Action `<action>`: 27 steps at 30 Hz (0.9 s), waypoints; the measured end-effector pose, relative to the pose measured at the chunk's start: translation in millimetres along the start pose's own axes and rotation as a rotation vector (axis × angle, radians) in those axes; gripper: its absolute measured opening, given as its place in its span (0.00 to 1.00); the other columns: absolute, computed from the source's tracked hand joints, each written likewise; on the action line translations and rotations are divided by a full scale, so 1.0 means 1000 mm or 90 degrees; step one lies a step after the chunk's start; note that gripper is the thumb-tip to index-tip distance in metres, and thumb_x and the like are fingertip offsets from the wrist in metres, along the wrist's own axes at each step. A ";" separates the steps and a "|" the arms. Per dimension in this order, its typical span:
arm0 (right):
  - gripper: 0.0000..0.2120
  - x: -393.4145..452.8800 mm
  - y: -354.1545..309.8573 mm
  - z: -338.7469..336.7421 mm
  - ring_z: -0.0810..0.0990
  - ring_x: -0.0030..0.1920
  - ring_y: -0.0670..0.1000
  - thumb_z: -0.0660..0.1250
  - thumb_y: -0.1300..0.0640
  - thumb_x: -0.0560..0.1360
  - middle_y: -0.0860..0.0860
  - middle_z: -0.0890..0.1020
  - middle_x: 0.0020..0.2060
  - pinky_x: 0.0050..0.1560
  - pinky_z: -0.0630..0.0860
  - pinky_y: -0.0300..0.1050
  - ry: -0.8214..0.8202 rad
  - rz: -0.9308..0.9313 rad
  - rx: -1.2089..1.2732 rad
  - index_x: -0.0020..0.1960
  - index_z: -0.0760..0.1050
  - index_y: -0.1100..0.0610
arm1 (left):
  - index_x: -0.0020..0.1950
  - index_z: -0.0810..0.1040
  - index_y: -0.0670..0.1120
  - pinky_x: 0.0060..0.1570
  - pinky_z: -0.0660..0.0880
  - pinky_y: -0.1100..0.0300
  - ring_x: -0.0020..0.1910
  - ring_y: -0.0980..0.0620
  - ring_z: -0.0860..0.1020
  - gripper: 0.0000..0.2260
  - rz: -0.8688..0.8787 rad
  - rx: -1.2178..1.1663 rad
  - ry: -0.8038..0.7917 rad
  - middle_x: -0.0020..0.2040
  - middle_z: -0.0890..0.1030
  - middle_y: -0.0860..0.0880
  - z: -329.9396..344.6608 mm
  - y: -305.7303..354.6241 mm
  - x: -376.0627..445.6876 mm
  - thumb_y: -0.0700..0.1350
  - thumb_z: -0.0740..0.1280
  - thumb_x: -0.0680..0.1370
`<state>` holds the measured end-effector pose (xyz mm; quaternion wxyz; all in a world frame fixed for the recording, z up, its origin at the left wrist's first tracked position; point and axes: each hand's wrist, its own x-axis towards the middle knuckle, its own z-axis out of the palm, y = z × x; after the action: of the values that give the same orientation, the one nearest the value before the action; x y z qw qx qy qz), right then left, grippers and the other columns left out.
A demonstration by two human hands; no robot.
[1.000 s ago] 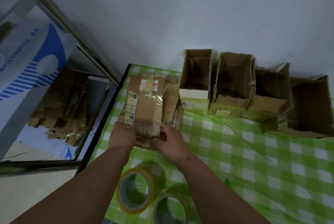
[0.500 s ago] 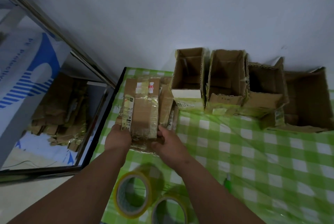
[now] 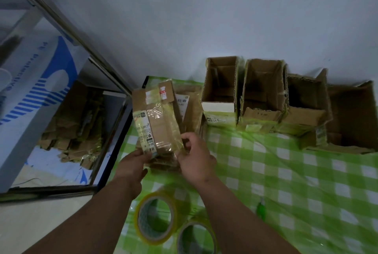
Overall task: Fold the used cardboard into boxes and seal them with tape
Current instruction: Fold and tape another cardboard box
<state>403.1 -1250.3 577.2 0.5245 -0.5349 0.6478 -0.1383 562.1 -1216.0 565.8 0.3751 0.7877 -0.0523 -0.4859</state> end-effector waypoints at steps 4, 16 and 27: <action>0.16 0.001 -0.005 -0.006 0.77 0.50 0.45 0.67 0.59 0.78 0.37 0.74 0.41 0.65 0.64 0.51 0.041 -0.016 0.031 0.51 0.65 0.39 | 0.50 0.81 0.50 0.59 0.68 0.54 0.52 0.52 0.76 0.10 0.016 -0.004 -0.036 0.50 0.82 0.50 0.010 0.004 -0.009 0.36 0.72 0.74; 0.08 0.002 -0.018 -0.020 0.71 0.40 0.45 0.59 0.55 0.83 0.44 0.77 0.46 0.65 0.59 0.51 -0.041 -0.065 -0.080 0.53 0.63 0.42 | 0.54 0.78 0.51 0.65 0.63 0.50 0.53 0.55 0.77 0.09 -0.027 -0.060 -0.134 0.51 0.82 0.53 -0.001 0.016 -0.016 0.38 0.64 0.79; 0.08 0.010 -0.009 -0.014 0.71 0.52 0.54 0.56 0.58 0.82 0.44 0.74 0.46 0.51 0.68 0.50 0.080 -0.161 -0.059 0.51 0.67 0.45 | 0.44 0.77 0.52 0.50 0.69 0.55 0.46 0.52 0.77 0.12 0.046 -0.092 0.038 0.46 0.80 0.49 -0.007 0.030 -0.013 0.39 0.59 0.81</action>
<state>397.5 -1267.7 584.7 0.4361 -0.6263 0.6124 -0.2059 569.5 -1228.0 596.1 0.4494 0.7702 -0.0341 -0.4512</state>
